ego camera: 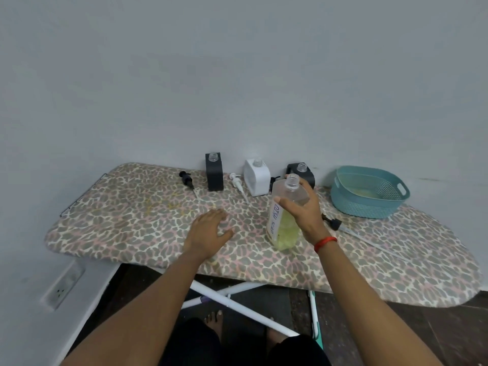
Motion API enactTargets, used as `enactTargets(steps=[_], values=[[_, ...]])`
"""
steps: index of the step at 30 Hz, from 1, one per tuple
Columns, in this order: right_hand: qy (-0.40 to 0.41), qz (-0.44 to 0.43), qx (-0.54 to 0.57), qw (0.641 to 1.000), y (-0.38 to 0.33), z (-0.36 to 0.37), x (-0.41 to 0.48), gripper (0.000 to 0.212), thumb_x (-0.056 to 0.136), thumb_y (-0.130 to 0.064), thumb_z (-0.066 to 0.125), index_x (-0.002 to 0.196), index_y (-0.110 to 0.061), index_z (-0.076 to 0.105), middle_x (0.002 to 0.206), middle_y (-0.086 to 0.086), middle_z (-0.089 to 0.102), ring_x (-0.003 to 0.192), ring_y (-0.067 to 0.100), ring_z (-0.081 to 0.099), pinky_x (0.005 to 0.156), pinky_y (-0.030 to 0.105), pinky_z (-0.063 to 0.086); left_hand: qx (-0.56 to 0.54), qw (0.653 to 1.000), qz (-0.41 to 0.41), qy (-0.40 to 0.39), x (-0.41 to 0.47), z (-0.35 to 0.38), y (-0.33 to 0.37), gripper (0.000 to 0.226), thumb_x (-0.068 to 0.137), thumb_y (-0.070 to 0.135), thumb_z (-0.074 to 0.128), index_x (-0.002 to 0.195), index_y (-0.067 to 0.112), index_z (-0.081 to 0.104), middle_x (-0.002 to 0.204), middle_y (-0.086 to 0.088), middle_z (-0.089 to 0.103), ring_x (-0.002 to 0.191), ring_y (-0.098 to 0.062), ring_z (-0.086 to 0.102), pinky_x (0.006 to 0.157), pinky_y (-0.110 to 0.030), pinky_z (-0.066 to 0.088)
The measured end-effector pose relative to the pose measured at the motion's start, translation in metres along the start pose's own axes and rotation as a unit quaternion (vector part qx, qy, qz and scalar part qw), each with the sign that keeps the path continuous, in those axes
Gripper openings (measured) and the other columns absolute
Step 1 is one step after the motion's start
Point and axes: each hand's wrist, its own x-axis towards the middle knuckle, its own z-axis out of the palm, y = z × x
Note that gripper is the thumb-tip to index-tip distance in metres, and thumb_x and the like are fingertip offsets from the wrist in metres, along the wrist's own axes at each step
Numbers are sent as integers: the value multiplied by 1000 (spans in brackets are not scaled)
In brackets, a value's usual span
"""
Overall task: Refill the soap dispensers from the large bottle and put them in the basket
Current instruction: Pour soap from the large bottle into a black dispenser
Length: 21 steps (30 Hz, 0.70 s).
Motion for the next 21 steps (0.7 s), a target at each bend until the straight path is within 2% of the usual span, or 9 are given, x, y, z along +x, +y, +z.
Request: enactTargets(steps=[3, 5, 7, 11, 13, 15, 17, 19, 21], values=[[32, -8, 36, 999, -5, 19, 0, 62, 71, -28, 84, 127, -20, 60, 120, 5, 70, 109, 17, 69, 90, 31, 58, -10, 1000, -2, 7, 0, 1, -1, 74, 89, 64, 53, 149, 22, 54, 158, 1, 49, 150, -17, 38, 126, -39, 23], [40, -12, 48, 998, -5, 31, -1, 68, 69, -32, 83, 131, -17, 58, 124, 7, 68, 111, 17, 68, 90, 29, 57, -13, 1000, -4, 13, 1, 1, -2, 71, 90, 62, 56, 148, 22, 55, 157, 1, 50, 149, -17, 40, 125, -39, 24], [36, -22, 44, 998, -2, 43, -2, 72, 67, -35, 82, 131, -14, 58, 126, 9, 67, 112, 18, 68, 94, 32, 57, -19, 1000, -6, 18, 3, 2, -3, 72, 87, 63, 56, 146, 21, 57, 155, 1, 52, 147, -17, 42, 125, -40, 26], [52, -38, 20, 998, 11, 51, -2, 65, 69, -33, 80, 129, -17, 60, 126, 8, 66, 116, 22, 65, 100, 47, 55, -59, 998, -12, 23, 3, 2, -2, 70, 84, 59, 62, 142, 19, 60, 149, -1, 58, 140, -20, 51, 120, -43, 36], [57, -46, 18, 997, 16, 52, 0, 65, 69, -34, 80, 129, -19, 60, 126, 6, 66, 117, 22, 65, 101, 48, 54, -127, 991, -27, 35, 5, -1, -4, 65, 86, 50, 73, 141, 18, 60, 144, -1, 60, 131, -19, 57, 113, -44, 45], [54, -47, 14, 997, 22, 54, 2, 69, 69, -36, 82, 131, -20, 59, 129, 5, 65, 119, 21, 64, 102, 50, 53, -189, 979, -47, 66, 11, -9, -9, 62, 87, 34, 82, 141, 16, 58, 141, -3, 60, 128, -18, 57, 110, -45, 48], [55, -50, 20, 997, 28, 56, 3, 71, 69, -36, 82, 133, -20, 58, 130, 6, 65, 121, 23, 63, 103, 52, 52, -201, 973, -64, 98, 26, -24, -15, 73, 83, 25, 87, 147, 14, 51, 145, -6, 57, 132, -20, 53, 115, -43, 44], [62, -54, 23, 996, 35, 58, 6, 72, 69, -36, 83, 135, -20, 57, 131, 9, 64, 122, 27, 63, 103, 54, 51, -201, 971, -79, 107, 49, -46, -25, 94, 76, 21, 92, 154, 15, 40, 153, -7, 49, 139, -21, 47, 117, -39, 39], [67, -56, 22, 996, 41, 58, 9, 74, 69, -38, 84, 136, -20, 57, 133, 10, 63, 124, 28, 61, 104, 56, 49, -167, 978, -78, 94, 79, -69, -35, 114, 67, 24, 98, 159, 16, 30, 158, -8, 42, 144, -26, 41, 120, -45, 36]])
